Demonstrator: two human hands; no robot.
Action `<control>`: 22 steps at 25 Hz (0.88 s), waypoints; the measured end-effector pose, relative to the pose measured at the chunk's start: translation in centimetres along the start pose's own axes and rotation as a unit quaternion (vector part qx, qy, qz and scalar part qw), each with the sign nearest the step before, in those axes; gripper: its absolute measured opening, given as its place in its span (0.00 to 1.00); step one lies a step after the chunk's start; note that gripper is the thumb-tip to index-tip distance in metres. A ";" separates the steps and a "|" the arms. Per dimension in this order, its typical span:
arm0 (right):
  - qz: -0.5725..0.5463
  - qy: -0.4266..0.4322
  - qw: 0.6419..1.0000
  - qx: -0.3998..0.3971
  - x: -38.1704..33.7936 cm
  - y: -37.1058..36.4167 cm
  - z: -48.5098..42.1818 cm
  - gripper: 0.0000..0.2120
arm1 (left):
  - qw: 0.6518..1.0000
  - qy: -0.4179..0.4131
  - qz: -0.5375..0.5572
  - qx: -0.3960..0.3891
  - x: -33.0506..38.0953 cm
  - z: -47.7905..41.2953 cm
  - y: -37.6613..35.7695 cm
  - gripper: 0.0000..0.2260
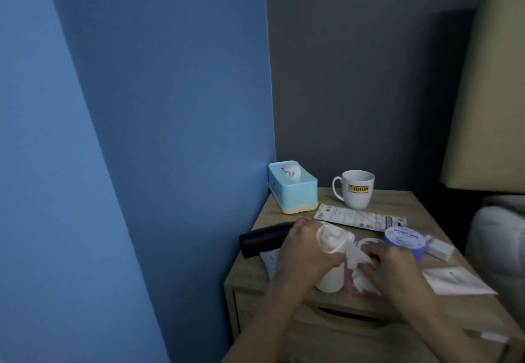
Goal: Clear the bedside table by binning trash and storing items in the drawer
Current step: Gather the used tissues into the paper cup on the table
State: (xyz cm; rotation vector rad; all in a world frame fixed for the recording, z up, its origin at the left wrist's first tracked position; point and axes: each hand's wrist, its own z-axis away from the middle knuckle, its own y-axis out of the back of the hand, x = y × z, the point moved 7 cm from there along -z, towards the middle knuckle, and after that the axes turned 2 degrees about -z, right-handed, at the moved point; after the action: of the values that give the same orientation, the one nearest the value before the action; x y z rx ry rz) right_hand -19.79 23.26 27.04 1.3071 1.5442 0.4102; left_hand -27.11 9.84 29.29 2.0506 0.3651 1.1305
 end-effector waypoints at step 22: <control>0.066 -0.073 0.992 -0.078 3.5 -3.3 -3.2 0.10 | 0.996 0.043 -0.083 -0.015 0.2 -2.5 -1.4 0.27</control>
State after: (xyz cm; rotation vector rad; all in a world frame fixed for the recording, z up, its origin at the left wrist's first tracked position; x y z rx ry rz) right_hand -23.82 26.28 24.17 1.2912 1.2819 0.4982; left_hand -28.91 12.08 29.22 1.9110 0.5464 1.1171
